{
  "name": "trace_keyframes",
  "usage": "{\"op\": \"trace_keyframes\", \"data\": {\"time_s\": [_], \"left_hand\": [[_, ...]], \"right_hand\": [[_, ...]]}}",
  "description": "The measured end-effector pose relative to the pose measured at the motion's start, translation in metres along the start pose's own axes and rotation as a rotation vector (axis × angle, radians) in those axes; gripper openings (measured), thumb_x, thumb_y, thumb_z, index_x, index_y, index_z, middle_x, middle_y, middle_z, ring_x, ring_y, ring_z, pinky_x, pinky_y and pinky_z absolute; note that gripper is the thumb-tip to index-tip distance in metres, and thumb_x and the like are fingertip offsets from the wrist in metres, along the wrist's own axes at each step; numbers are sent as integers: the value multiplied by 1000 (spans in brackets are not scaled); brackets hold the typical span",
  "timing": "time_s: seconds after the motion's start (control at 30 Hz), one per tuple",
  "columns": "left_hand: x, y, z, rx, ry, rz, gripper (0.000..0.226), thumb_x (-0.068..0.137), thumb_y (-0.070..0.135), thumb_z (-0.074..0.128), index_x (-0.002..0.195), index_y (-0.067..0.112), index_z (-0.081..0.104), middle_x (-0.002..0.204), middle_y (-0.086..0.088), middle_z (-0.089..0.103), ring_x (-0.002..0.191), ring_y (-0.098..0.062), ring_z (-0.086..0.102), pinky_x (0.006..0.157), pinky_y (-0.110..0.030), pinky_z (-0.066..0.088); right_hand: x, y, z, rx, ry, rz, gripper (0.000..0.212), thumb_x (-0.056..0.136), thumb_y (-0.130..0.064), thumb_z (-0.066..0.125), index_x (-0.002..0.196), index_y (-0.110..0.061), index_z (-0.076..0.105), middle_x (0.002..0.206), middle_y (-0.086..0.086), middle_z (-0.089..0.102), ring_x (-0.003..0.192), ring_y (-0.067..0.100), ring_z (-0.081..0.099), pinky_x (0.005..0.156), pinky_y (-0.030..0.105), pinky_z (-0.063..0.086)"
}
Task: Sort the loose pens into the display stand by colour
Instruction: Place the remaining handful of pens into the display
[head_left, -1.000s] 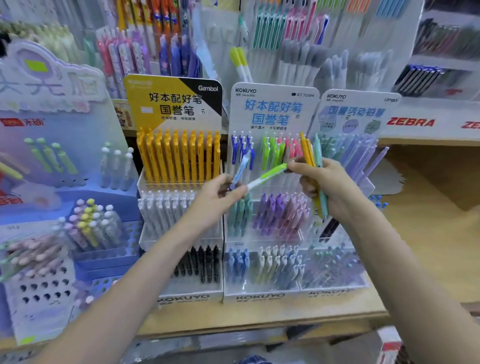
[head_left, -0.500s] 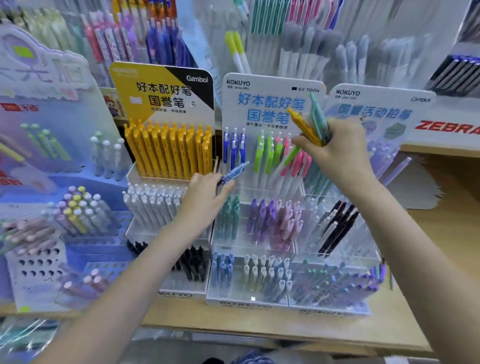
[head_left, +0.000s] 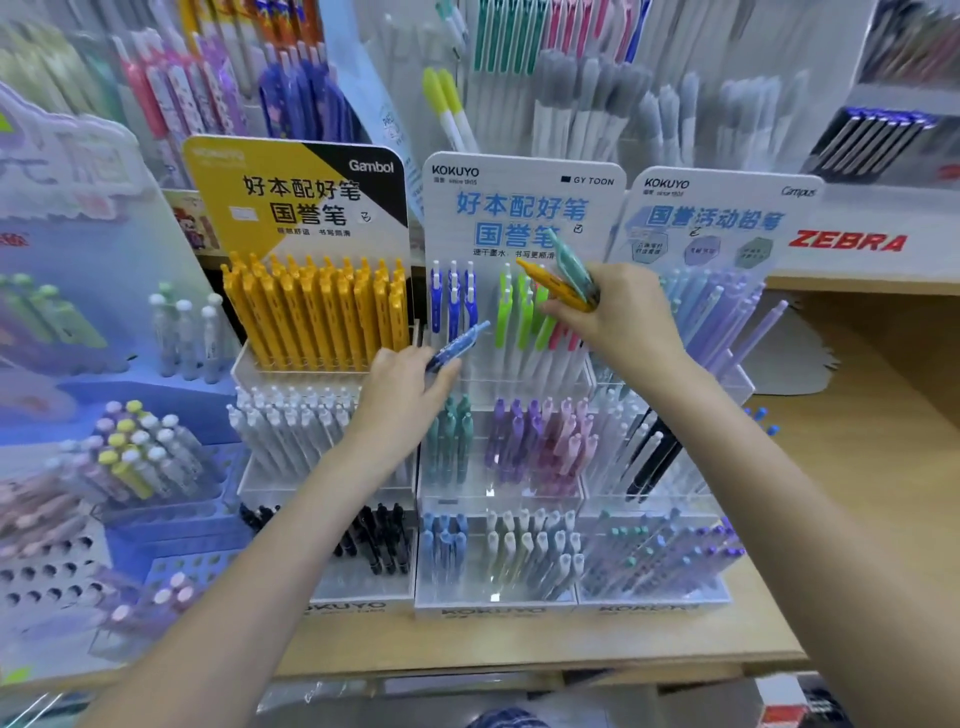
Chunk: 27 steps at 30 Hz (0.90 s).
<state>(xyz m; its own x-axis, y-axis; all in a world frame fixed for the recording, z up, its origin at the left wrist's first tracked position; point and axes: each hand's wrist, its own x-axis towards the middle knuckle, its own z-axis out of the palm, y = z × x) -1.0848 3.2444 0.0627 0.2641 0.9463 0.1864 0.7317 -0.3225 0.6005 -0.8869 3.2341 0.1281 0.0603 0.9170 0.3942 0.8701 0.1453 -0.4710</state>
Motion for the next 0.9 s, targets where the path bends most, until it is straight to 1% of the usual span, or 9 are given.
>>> {"op": "trace_keyframes", "data": {"time_s": [0.13,0.27,0.33,0.53,0.63,0.73,0.77,0.83,0.9], "left_hand": [[0,0,-1,0,-31,-8,33,96,35,40,65,26,36,69,7,41,87,-16,39,70,-24,29],[1,-2,-2,-6,-37,-10,33,96,35,41,65,26,36,68,7,40,86,-15,39,68,-24,29],[1,-2,-3,-6,-36,-9,34,96,35,41,64,25,36,68,7,40,84,-15,38,64,-24,26],[0,-2,-3,-1,-51,-16,33,96,35,41,65,25,37,68,7,40,83,-14,39,66,-24,28],[0,-2,-4,-4,-48,-16,33,96,35,41,65,26,37,68,7,40,84,-14,38,66,-25,28],[-1,-2,-6,-35,-79,-17,31,96,34,42,67,25,39,68,5,41,86,-17,39,66,-27,28],[-2,-3,-8,-51,-76,-5,28,96,32,42,69,24,41,69,5,42,87,-17,39,67,-27,27],[-9,-4,-13,-63,-22,44,22,97,30,42,77,20,45,71,8,42,90,-15,38,71,-24,27],[-16,-1,-18,-67,2,117,16,96,30,42,84,20,46,74,12,42,89,-10,37,69,-19,25]], "right_hand": [[0,-3,-2,49,-20,71,22,81,-24,71,71,-6,62,67,15,63,69,31,61,67,44,51],[2,-12,-4,-51,-30,64,39,84,-20,65,54,-25,41,56,1,48,65,27,52,64,40,47],[6,-14,-8,-131,-59,64,45,84,-21,65,53,-28,34,60,1,42,68,26,47,63,39,41],[20,-15,-11,-253,-215,91,37,82,-19,65,55,-22,40,57,0,45,66,26,51,58,29,35],[26,-21,-12,-333,-244,67,30,84,-20,63,61,-17,44,64,2,48,75,29,55,61,30,36],[25,-25,-11,-418,-233,28,10,85,-22,61,81,-14,58,77,7,53,84,31,59,65,33,41],[20,-24,-11,-416,-187,21,10,85,-23,61,86,-13,61,76,7,53,83,32,60,65,34,42],[4,-19,-8,-260,-26,39,15,86,-25,63,85,-10,62,68,6,52,72,30,56,63,37,43],[-17,-20,-4,91,36,103,18,83,-25,69,78,-8,64,62,8,58,59,25,53,58,35,43]]}}
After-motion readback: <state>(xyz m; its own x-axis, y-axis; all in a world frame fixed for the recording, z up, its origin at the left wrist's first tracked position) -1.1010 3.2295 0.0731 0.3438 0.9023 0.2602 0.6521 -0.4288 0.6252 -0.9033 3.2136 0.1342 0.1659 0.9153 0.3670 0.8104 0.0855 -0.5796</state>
